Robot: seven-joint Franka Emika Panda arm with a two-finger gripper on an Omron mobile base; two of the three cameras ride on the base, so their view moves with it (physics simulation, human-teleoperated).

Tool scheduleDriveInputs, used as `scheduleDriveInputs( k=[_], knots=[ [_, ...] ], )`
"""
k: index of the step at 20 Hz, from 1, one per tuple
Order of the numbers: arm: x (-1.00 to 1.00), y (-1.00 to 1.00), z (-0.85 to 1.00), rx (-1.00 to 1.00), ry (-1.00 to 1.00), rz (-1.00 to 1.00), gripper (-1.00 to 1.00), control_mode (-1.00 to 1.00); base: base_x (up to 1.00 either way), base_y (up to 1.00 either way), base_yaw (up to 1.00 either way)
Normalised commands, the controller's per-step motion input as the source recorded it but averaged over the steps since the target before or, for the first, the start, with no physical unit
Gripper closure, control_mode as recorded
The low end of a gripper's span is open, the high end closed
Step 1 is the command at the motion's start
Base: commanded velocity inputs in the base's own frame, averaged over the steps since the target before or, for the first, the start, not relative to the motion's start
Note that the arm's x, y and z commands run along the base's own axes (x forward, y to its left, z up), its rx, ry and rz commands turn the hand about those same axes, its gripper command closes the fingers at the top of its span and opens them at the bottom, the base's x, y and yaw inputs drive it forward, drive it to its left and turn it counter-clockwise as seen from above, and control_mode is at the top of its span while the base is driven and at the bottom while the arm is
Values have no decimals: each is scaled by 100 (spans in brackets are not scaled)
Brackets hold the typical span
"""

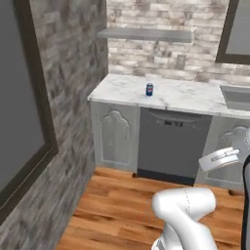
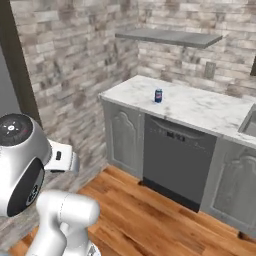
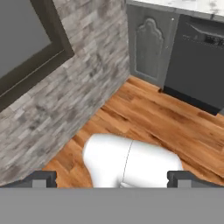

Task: Four empty soda cans are scattered around the kitchen. Gather all the cans and cluster them next to the stove for recycling.

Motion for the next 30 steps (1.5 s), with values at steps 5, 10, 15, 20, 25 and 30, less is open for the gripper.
scheduleDriveInputs(
  k=[5, 10, 15, 20, 25, 30],
  knots=[
    [0, 0, 0, 0, 0, 0, -100, 100, 98, 12, -47],
    [0, 0, 0, 0, 0, 0, -100, 100, 66, 37, -42],
    [0, 0, 0, 0, 0, 0, -100, 100, 37, 45, -40],
    [0, 0, 0, 0, 0, 0, -100, 100, 28, 74, -37],
    [0, 0, 0, 0, 0, 0, -100, 100, 58, 66, -25],
    [0, 0, 0, 0, 0, 0, -100, 100, 95, 8, -10]
  ],
)
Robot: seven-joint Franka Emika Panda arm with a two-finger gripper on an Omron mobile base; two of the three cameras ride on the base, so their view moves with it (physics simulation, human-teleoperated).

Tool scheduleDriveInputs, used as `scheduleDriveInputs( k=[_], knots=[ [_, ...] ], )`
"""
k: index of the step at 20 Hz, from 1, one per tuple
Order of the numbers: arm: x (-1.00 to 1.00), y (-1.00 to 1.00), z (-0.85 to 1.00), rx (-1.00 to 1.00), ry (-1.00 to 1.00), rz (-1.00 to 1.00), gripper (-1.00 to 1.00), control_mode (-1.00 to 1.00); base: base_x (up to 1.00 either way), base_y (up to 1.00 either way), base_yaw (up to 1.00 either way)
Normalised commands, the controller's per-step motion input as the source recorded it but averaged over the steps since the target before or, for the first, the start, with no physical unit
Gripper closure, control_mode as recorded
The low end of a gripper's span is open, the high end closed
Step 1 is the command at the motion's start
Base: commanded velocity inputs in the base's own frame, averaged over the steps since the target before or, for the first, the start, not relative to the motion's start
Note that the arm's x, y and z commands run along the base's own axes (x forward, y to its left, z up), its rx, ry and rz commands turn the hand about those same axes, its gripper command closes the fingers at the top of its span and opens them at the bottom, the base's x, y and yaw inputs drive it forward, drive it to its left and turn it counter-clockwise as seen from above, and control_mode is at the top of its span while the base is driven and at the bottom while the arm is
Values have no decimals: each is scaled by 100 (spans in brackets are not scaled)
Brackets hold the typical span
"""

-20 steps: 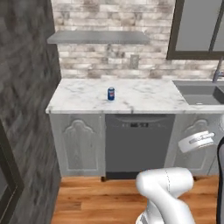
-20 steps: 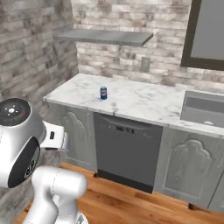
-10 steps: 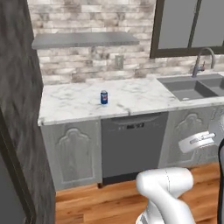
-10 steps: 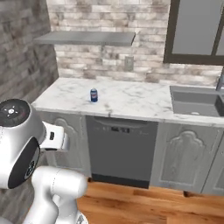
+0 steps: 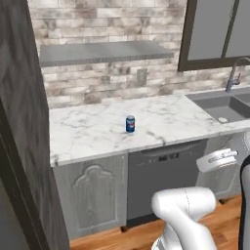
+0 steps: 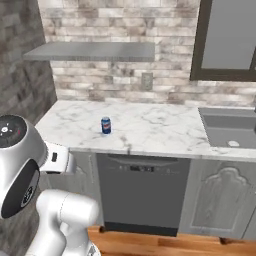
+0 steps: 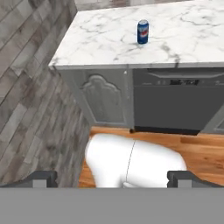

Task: Four empty soda cans are scattered around the kitchen. Gather all the cans and cluster them next to the stove for recycling.

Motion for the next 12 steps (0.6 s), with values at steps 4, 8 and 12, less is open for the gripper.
scheduleDriveInputs(
  k=[4, 8, 12],
  knots=[
    [0, 0, 0, 0, 0, 0, -100, 100, 72, 1, -2],
    [0, 0, 0, 0, 0, 0, -100, 100, 45, 14, -3],
    [0, 0, 0, 0, 0, 0, -100, 100, 36, 4, -3]
  ],
)
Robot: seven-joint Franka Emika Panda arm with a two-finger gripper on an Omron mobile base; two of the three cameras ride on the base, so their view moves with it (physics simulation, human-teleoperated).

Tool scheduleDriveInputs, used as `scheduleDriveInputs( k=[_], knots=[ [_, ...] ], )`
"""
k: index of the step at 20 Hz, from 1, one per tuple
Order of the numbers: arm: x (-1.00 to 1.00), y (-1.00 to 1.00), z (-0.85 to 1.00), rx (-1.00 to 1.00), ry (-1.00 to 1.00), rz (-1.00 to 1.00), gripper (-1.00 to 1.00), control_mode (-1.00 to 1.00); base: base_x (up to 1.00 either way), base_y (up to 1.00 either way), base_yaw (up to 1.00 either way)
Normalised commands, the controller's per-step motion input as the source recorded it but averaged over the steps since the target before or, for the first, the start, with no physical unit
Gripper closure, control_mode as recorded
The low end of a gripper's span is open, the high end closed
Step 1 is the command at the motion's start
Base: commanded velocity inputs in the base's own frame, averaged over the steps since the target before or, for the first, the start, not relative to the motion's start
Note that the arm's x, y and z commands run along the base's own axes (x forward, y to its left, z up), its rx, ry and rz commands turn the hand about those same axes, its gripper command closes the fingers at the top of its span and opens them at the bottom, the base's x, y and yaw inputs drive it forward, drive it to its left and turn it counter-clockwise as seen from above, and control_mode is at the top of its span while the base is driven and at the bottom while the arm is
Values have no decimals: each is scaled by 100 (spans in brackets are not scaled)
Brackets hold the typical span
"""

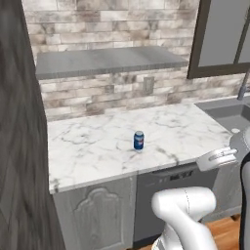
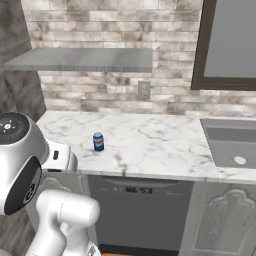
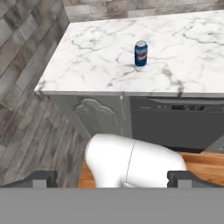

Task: Four empty soda cans are scattered around the kitchen. Gather all the cans and cluster them next to the stove for recycling.

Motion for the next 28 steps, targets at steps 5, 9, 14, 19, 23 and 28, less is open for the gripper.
scheduleDriveInputs(
  k=[5, 9, 14, 19, 23, 28],
  knots=[
    [0, 0, 0, 0, 0, 0, -100, 100, 48, 0, -4],
    [0, 0, 0, 0, 0, 0, -100, 100, 64, 5, -5],
    [0, 0, 0, 0, 0, 0, -100, 100, 28, 0, -4],
    [0, 0, 0, 0, 2, -1, -100, -100, 0, 0, -1],
    [30, 1, 0, 0, 6, -3, -100, -100, 0, 0, 0],
    [46, 5, -5, -1, 6, -2, -100, -100, 0, 0, 0]
  ],
)
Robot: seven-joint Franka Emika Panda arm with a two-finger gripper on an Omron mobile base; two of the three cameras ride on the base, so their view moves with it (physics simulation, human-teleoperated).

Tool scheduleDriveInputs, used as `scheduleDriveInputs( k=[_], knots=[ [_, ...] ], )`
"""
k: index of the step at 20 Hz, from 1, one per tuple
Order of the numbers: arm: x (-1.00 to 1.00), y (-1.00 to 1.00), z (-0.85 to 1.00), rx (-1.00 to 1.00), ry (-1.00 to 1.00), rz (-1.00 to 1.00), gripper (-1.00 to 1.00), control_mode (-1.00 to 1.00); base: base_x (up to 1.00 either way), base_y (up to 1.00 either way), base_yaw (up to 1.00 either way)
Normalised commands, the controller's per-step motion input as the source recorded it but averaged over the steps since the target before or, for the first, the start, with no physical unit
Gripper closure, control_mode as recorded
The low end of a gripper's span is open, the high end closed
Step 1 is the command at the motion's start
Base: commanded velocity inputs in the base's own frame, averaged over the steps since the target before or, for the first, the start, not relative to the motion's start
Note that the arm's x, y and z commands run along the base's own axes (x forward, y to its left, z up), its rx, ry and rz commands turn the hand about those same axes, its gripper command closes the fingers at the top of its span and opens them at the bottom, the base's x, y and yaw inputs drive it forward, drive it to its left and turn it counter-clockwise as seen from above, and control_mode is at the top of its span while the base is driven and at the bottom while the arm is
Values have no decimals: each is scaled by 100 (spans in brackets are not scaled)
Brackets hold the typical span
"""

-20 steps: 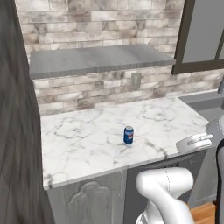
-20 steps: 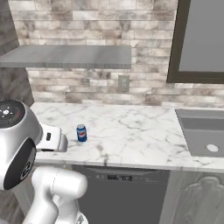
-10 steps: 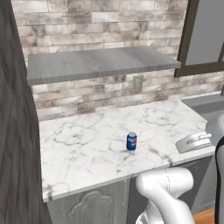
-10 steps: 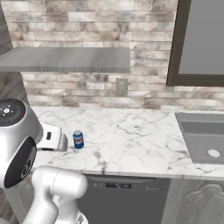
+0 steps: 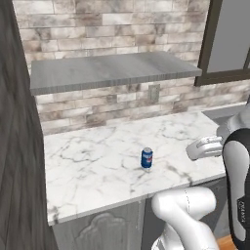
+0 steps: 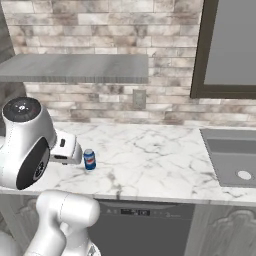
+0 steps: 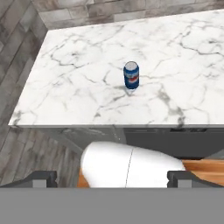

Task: Four empty soda cans are scattered around the kitchen. Gather all the cans and cluster them next to the stove for recycling.

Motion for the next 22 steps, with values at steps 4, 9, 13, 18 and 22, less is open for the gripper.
scheduleDriveInputs(
  k=[4, 9, 13, 18, 22],
  knots=[
    [44, 11, -29, -6, 0, 0, -100, -100, 0, 0, 0],
    [30, 12, -11, -6, 0, 0, -100, -100, 0, 0, 0],
    [37, 9, -5, -1, 3, 0, -100, -100, 0, 0, 0],
    [44, 4, -13, 0, 8, 0, -100, -100, 0, 0, 0],
    [30, 0, -28, 0, 5, 0, -100, -100, 0, 0, 0]
  ],
)
